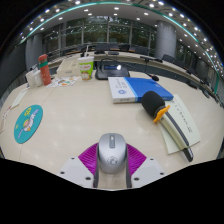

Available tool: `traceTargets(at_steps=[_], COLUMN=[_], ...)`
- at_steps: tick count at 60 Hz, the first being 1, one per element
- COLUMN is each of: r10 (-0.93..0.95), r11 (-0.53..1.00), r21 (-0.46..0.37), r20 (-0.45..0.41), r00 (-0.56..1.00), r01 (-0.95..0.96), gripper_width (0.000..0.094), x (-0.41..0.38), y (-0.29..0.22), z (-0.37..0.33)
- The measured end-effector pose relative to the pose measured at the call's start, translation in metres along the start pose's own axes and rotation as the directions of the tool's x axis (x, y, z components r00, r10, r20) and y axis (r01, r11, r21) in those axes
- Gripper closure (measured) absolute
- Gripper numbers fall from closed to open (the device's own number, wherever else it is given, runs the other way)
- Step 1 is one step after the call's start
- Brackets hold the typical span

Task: Arrange mouse

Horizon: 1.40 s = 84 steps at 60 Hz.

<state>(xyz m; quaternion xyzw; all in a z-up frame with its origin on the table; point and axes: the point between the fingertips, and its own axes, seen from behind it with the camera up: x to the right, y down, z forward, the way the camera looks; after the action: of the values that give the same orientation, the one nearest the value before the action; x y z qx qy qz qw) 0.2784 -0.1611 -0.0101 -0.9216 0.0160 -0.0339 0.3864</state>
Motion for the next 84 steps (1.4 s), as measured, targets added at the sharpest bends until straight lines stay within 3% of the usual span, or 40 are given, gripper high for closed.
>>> traceTargets(at_steps=[11, 19, 25, 35, 49, 61, 64, 68, 71, 84], r10=[0.044, 0.041, 0.012, -0.020, 0.011, 0.010, 0.001, 0.004, 0.001, 0.010], r11=[0.992, 0.971, 0.963, 0.978, 0.996, 0.998, 0.999, 0.999, 0.998, 0.992], r21=[0.120, 0.233, 0.268, 0.206, 0.088, 0.056, 0.045, 0.051, 0.068, 0.123], r20=[-0.008, 0.051, 0.105, 0.178, 0.151, 0.132, 0.124, 0.126, 0.117, 0.072], r00=[0.999, 0.998, 0.994, 0.984, 0.988, 0.991, 0.992, 0.992, 0.993, 0.997], r01=[-0.043, -0.052, -0.040, -0.017, -0.024, -0.017, -0.007, -0.011, -0.009, -0.018], gripper_width=[0.0570, 0.0571, 0.0572, 0.0572, 0.0566, 0.0428, 0.0305, 0.0060, 0.0097, 0.0074], x=[-0.032, -0.106, -0.183, -0.307, -0.374, -0.382, -0.380, -0.380, -0.378, -0.367], y=[-0.076, -0.150, -0.176, -0.149, -0.081, -0.056, -0.055, -0.062, -0.072, -0.098], z=[-0.041, -0.077, -0.087, -0.053, 0.009, 0.027, 0.020, 0.001, -0.019, -0.140])
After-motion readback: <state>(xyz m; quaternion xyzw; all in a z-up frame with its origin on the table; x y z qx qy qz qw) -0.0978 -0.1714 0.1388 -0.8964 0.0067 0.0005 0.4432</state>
